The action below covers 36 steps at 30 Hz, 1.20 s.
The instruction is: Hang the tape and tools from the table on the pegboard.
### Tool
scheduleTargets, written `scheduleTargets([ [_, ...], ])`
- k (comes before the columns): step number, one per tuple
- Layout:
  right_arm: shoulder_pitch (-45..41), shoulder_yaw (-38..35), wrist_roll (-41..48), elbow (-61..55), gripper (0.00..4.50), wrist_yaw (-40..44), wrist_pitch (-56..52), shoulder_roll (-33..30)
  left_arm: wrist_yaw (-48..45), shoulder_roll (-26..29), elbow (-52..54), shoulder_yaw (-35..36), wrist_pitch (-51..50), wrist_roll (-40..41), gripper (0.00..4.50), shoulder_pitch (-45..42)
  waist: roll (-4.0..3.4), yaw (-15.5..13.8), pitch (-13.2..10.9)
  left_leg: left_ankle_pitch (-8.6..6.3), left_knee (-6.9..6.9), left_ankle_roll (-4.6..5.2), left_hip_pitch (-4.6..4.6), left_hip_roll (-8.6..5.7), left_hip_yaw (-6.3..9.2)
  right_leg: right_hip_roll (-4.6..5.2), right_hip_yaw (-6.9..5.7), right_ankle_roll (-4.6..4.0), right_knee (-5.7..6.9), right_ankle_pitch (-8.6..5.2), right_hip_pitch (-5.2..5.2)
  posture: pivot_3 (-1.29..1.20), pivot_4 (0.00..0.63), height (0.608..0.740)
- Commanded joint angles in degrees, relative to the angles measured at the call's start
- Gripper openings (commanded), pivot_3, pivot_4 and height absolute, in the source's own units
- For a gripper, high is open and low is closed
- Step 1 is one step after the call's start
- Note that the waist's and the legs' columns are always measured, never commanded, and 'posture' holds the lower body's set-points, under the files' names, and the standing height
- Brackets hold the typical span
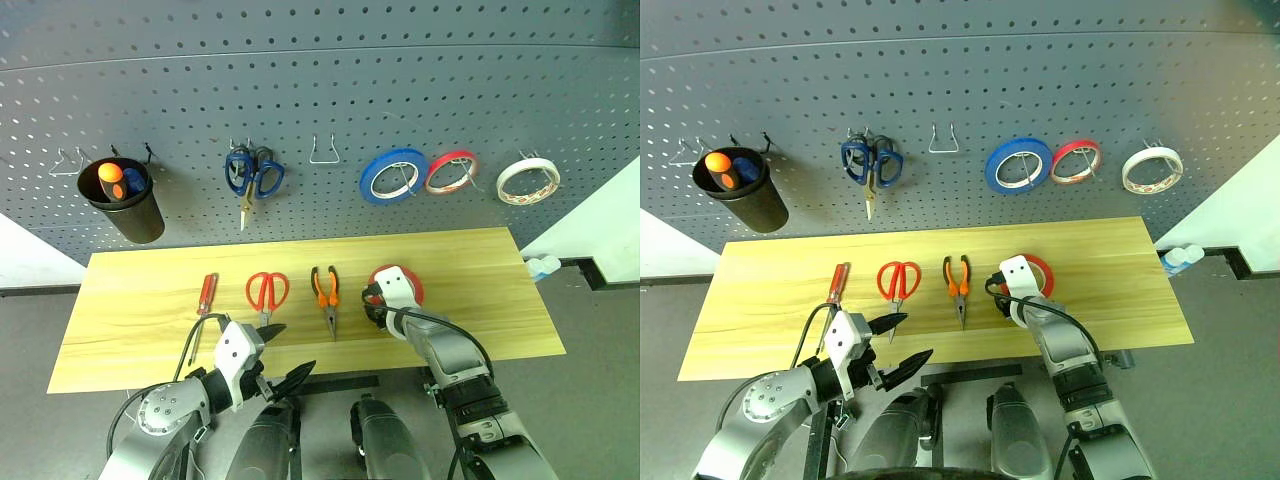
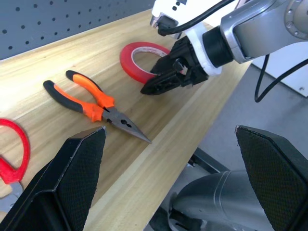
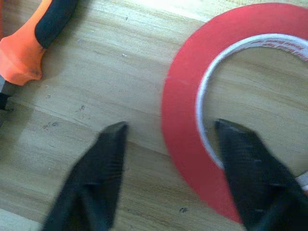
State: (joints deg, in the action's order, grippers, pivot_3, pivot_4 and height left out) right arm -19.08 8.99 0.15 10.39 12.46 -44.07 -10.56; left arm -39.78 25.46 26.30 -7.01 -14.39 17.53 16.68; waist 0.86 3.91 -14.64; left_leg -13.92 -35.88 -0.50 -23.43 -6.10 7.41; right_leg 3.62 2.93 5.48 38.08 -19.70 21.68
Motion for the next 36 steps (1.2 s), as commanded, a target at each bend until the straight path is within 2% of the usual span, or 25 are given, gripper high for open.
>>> scheduleTargets([
  [1, 1.1, 0.2, -0.2, 2.6, 1.64, 0.3, -1.0, 0.4, 0.3, -0.2, 2.2, 0.3, 0.8, 0.8, 4.50, 0.0, 0.02, 0.0, 0.0, 0.00, 0.01, 0.00, 0.00, 0.00, 0.00, 0.00, 0.00, 0.00, 0.00, 0.00, 0.02, -0.05, 0.318, 0.717],
  [4, 0.8, -0.1, -0.3, 2.9, 0.72, 0.4, -0.7, 0.3, 0.4, -0.2, 1.9, 0.5, 1.0, 1.0, 4.50, -0.4, 0.04, 0.0, -0.1, 0.00, 0.04, 0.00, 0.00, 0.00, 0.00, 0.00, 0.00, 0.00, 0.00, 0.00, 0.05, -0.05, 0.314, 0.717],
  [14, -1.3, -1.6, -0.4, 5.7, 0.70, 1.1, 1.6, -0.6, -0.3, -1.6, 0.5, 1.0, 3.5, 2.5, 4.50, -1.8, 0.06, 0.0, -0.1, 0.00, 0.05, -0.01, -0.01, 0.00, 0.00, 0.00, 0.00, 0.00, -0.01, 0.01, 0.07, -0.05, 0.282, 0.717],
  [28, -1.5, -5.8, 0.6, 2.7, 0.70, 4.0, 1.8, -6.3, -4.6, -3.3, -1.9, 0.8, 7.8, 6.2, 4.50, -6.2, -0.16, -1.4, 0.4, 0.09, 0.09, -0.15, -0.12, -0.06, -0.02, -0.01, -0.06, 0.03, 0.02, 0.02, 0.25, -0.08, 0.165, 0.717],
  [36, 2.3, -10.1, 2.5, -3.6, 0.70, 6.5, 1.5, -11.5, -6.2, -4.7, -6.0, 0.5, 11.0, 6.0, 4.50, -9.8, -0.55, -1.3, 2.4, 0.39, -0.16, -0.62, -0.96, -0.07, -0.10, -0.04, -0.08, 0.07, 0.28, 0.04, 0.86, -0.11, 0.106, 0.717],
])
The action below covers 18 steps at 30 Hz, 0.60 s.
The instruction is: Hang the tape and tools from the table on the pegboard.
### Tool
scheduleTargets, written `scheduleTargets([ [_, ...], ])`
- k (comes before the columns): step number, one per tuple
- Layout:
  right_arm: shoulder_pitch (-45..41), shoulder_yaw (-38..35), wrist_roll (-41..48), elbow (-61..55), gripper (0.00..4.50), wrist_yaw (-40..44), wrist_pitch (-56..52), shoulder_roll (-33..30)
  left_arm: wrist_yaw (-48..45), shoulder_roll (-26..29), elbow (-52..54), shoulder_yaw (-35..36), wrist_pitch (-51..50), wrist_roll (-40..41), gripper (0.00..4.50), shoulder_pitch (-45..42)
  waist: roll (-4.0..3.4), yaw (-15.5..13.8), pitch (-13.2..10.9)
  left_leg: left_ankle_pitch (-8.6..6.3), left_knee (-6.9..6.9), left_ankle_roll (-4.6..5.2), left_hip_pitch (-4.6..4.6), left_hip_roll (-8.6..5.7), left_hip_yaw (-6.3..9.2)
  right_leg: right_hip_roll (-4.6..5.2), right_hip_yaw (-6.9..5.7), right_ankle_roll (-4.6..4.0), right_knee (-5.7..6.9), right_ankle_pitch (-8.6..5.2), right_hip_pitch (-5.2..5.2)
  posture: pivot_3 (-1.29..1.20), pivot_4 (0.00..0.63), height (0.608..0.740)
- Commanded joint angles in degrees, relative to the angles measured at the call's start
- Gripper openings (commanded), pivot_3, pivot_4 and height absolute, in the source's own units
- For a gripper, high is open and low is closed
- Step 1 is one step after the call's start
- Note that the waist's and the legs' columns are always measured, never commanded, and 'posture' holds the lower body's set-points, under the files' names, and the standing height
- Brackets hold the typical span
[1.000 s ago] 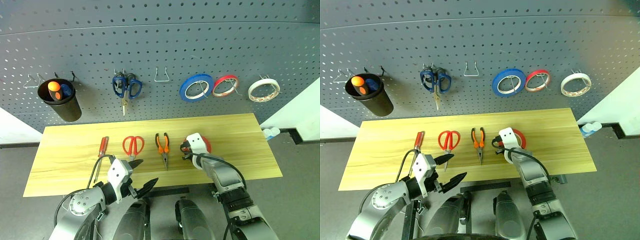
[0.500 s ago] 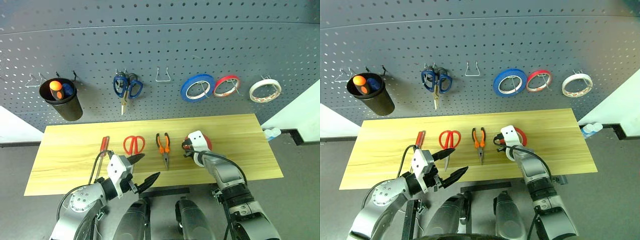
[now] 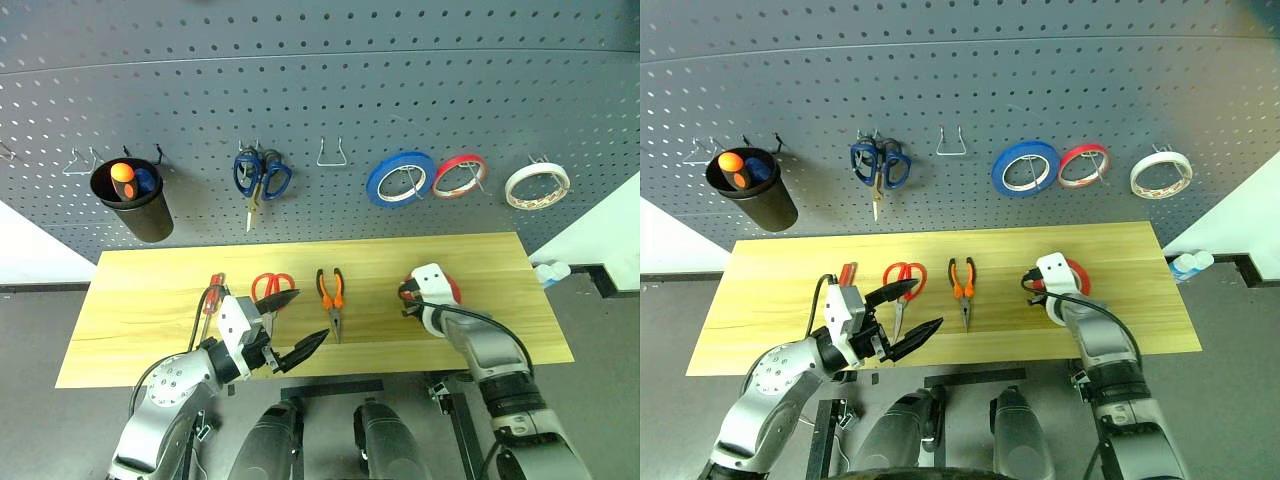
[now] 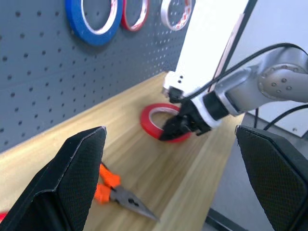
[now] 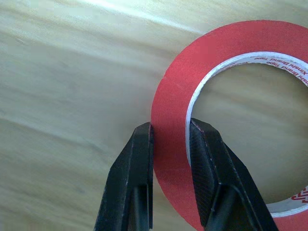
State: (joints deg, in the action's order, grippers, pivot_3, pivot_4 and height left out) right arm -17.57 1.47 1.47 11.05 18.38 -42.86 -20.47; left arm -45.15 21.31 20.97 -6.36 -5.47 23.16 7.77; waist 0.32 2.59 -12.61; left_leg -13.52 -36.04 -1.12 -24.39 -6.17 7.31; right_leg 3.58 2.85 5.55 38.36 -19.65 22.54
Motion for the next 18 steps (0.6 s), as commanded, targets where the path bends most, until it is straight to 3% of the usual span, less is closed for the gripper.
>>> scheduleTargets([
  [1, 1.1, -3.0, 1.3, -4.5, 0.70, 0.8, 0.4, -2.0, -1.0, -0.8, -1.4, -0.2, 2.4, 0.2, 4.50, -1.5, -0.03, 0.0, 0.7, 0.00, -0.01, 0.00, 0.00, 0.00, -0.03, 0.00, 0.00, 0.00, 0.04, 0.00, 0.01, -0.11, 0.095, 0.717],
  [18, 3.5, -9.9, 9.1, -13.1, 0.70, 10.2, 2.1, -9.3, -4.9, -2.0, -10.9, -1.0, 6.2, -0.1, 4.50, -9.3, -0.27, 0.2, 6.0, 0.04, -0.29, -0.01, 0.48, 0.00, -0.05, -0.04, 0.03, 0.00, 0.73, 0.00, -0.31, -0.14, 0.028, 0.717],
])
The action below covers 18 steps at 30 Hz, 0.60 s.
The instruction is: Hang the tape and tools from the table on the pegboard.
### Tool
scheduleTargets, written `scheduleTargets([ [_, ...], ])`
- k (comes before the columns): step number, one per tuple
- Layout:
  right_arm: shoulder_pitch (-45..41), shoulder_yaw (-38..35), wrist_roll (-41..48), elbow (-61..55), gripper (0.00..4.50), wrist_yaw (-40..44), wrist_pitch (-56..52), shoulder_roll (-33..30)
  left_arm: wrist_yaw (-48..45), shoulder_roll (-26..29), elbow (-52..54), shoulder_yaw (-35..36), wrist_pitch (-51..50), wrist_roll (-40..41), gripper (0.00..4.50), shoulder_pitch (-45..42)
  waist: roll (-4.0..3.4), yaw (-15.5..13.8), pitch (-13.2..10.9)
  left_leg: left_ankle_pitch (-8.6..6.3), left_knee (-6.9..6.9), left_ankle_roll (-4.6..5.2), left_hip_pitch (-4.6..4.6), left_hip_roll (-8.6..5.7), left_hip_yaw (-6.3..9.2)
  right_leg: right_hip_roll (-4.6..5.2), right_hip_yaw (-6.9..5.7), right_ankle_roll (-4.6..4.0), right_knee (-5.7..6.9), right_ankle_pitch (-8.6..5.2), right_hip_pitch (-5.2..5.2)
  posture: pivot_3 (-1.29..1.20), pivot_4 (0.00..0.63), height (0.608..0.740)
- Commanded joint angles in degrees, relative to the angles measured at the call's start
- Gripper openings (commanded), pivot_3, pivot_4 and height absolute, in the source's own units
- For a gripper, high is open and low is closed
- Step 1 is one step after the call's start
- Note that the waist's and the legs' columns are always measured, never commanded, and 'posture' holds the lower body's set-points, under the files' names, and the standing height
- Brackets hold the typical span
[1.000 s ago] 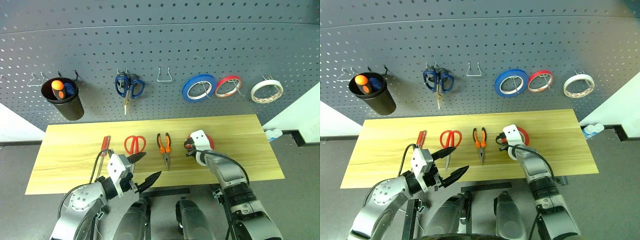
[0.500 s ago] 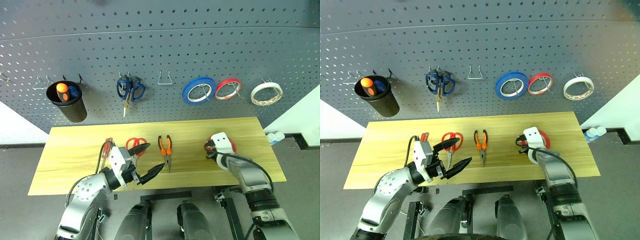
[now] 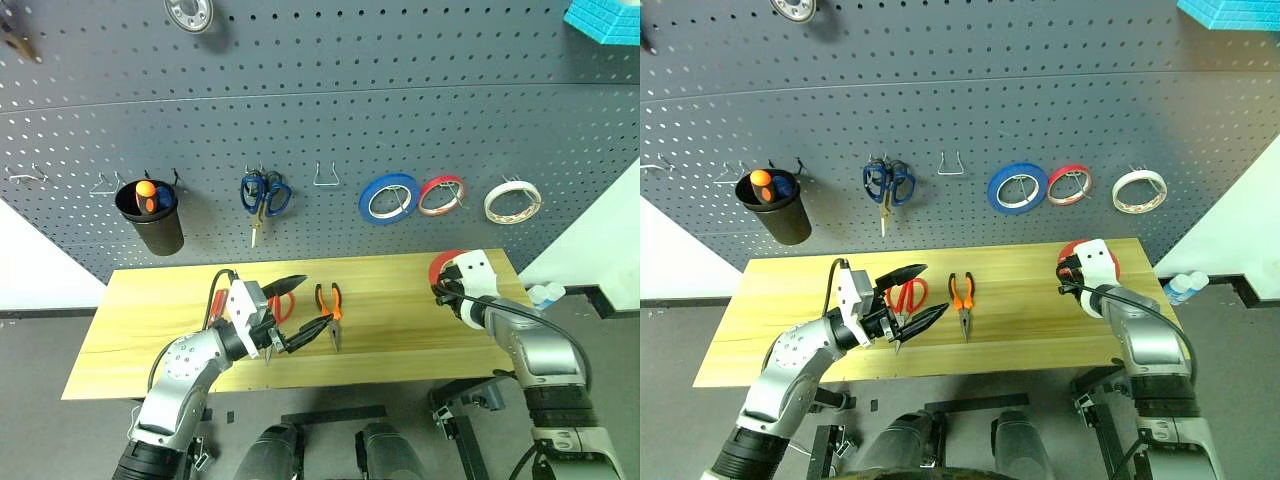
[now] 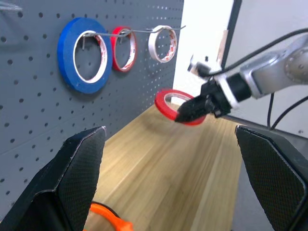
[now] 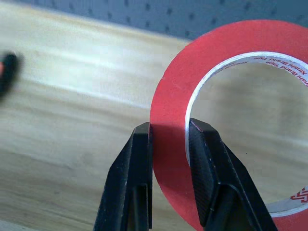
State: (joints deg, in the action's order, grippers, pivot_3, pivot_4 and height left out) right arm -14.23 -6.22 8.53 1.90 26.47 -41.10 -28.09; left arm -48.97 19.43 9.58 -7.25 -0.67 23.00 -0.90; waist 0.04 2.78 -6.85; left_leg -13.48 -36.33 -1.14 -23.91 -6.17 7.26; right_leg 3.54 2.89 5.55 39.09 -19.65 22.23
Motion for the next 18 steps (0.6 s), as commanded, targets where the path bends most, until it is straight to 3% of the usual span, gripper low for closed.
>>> scheduleTargets([
  [1, 0.4, -2.3, 2.7, -4.8, 0.70, 3.0, 0.4, -2.4, -1.2, -0.1, 0.3, -0.1, 1.5, 0.1, 4.50, -0.8, 0.00, 0.1, 0.4, -0.05, 0.00, 0.08, 0.08, 0.00, 0.00, 0.00, 0.00, -0.01, 0.02, 0.00, -0.07, -0.14, 0.027, 0.717],
  [9, 1.7, -4.3, 6.0, -8.7, 0.70, 8.2, 1.0, -7.3, -1.8, -0.6, -1.7, 0.4, 2.2, -0.3, 4.50, -2.6, -0.04, 0.3, 1.5, -0.11, -0.08, 0.20, 0.73, 0.01, 0.06, -0.01, -0.01, -0.01, 0.02, 0.00, -0.81, -0.14, 0.004, 0.717],
  [18, 4.2, -8.8, 9.1, -12.1, 0.70, 11.9, 1.9, -12.4, -2.5, -0.7, -3.7, 0.6, 3.1, -0.3, 4.50, -4.5, -0.17, 1.2, 2.3, -0.17, -0.38, 0.28, 0.73, 0.00, 0.15, -0.01, -0.09, -0.01, 0.04, 0.00, -0.97, -0.14, 0.000, 0.717],
])
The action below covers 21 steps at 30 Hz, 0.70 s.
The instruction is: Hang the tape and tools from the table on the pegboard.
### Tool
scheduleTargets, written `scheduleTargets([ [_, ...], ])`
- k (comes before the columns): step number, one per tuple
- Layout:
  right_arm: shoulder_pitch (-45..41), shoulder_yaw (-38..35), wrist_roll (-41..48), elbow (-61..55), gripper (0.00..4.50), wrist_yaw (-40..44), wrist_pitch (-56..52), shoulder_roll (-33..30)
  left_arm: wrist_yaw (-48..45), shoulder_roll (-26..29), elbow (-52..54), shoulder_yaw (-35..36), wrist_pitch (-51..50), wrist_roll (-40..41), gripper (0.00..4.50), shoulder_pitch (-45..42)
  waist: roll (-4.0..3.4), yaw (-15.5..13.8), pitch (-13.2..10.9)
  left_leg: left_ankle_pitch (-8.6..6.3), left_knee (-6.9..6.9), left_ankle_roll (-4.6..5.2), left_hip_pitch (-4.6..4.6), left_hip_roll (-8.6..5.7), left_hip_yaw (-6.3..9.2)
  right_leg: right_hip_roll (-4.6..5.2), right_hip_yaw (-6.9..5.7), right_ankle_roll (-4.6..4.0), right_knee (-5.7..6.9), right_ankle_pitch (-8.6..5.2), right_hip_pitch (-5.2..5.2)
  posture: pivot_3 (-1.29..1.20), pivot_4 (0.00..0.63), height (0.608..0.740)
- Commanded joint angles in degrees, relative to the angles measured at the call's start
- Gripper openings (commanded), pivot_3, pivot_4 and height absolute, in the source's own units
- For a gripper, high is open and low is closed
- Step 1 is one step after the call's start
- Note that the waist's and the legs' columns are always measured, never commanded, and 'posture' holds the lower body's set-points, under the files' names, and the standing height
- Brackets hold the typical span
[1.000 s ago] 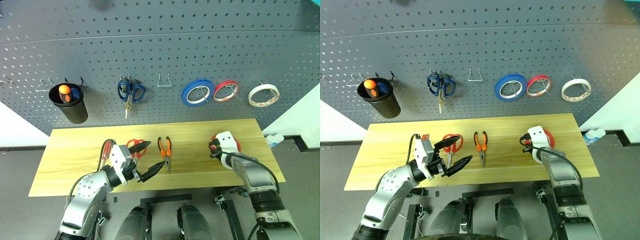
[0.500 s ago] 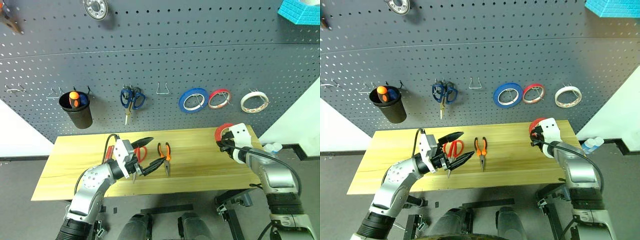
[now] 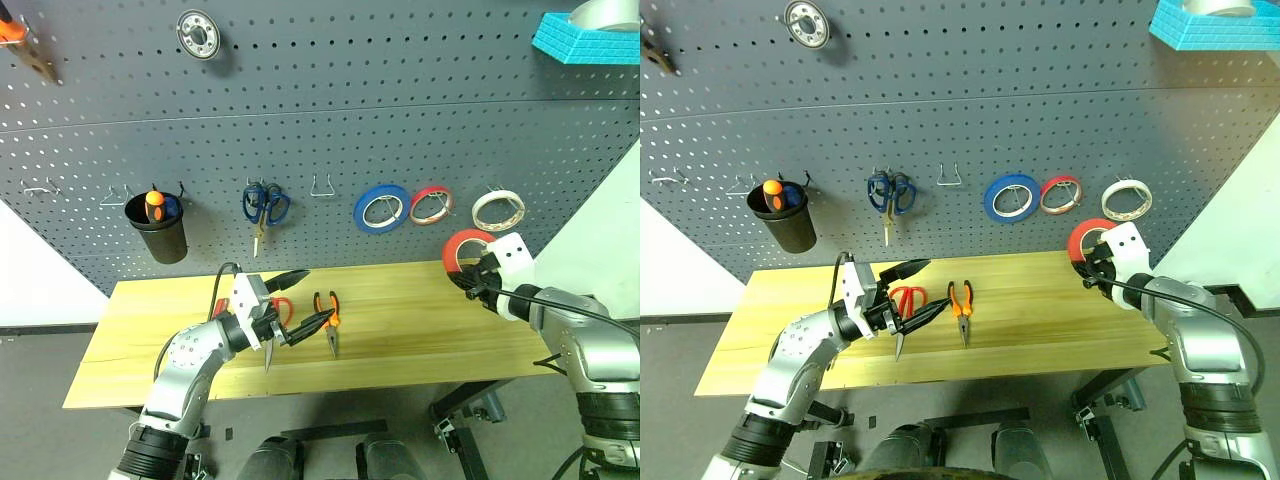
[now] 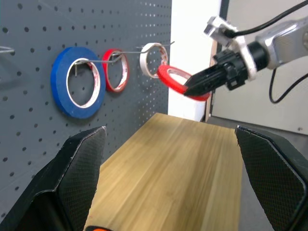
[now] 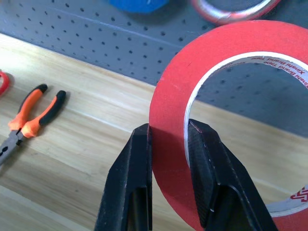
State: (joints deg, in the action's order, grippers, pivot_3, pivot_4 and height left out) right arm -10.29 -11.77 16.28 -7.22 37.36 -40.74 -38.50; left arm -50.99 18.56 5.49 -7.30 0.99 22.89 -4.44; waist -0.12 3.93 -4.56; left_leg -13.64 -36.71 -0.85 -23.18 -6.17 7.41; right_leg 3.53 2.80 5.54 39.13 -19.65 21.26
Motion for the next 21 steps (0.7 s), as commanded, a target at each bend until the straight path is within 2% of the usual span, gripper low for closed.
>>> scheduleTargets([
  [1, 0.7, -3.9, 1.6, -3.1, 0.70, 1.3, 1.8, -2.5, -0.6, 0.2, 0.2, 0.7, 1.5, -0.2, 4.50, -1.2, -0.02, 0.0, 0.1, -0.02, -0.08, 0.03, 0.00, 0.00, 0.01, 0.00, -0.01, 0.00, 0.00, 0.00, -0.04, -0.14, 0.000, 0.717],
  [11, 2.2, -8.0, 1.6, -2.9, 0.70, -0.2, 5.3, -3.7, -1.6, 0.0, -1.3, 0.9, 1.8, 0.0, 4.50, -2.8, -0.21, 0.0, 0.6, -0.07, -0.38, 0.11, 0.01, 0.00, 0.02, -0.01, -0.02, 0.11, 0.03, 0.08, -0.20, -0.15, 0.000, 0.717],
  [21, -1.9, -9.7, 0.7, 2.7, 0.70, -6.1, 13.3, -0.9, -1.8, -0.2, -1.9, 0.9, 2.0, 0.1, 4.50, -3.6, -0.27, 0.1, 0.8, -0.07, -0.39, 0.12, 0.02, 0.00, 0.02, -0.01, -0.01, 0.12, 0.05, 0.09, -0.20, -0.14, 0.000, 0.717],
])
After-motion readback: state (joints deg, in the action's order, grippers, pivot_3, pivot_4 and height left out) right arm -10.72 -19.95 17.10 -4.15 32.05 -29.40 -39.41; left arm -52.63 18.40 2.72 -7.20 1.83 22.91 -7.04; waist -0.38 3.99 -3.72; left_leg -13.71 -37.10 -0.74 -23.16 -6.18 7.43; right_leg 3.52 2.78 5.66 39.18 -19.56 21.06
